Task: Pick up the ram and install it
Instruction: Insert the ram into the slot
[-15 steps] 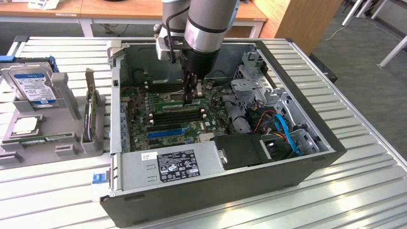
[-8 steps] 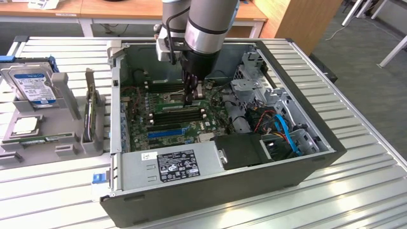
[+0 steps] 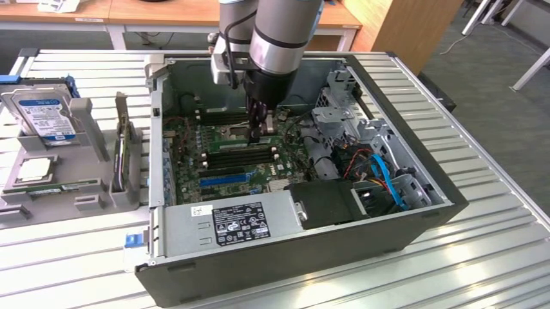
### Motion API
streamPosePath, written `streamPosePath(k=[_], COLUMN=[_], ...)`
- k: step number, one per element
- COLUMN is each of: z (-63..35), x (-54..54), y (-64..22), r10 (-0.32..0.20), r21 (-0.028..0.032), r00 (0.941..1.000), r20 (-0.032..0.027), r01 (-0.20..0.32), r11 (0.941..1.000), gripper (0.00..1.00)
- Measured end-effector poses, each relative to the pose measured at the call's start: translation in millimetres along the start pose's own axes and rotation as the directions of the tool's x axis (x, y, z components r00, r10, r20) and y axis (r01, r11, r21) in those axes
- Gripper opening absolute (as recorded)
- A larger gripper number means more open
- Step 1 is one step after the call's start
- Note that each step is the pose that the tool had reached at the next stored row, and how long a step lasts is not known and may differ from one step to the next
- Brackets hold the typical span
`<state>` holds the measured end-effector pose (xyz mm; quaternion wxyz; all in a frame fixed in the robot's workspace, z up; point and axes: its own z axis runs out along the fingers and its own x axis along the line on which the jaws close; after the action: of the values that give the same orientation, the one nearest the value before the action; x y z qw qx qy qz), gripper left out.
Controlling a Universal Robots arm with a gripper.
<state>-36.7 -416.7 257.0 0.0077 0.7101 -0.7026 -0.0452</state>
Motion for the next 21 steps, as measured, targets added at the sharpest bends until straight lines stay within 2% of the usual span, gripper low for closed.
streamPosePath(k=[21], z=[12.8], x=[0.9], y=[-1.0], r10=[0.007], r21=[0.0004], r00=[1.0000], r20=[0.0005], r01=[-0.007], r11=[1.0000], gripper=[0.11])
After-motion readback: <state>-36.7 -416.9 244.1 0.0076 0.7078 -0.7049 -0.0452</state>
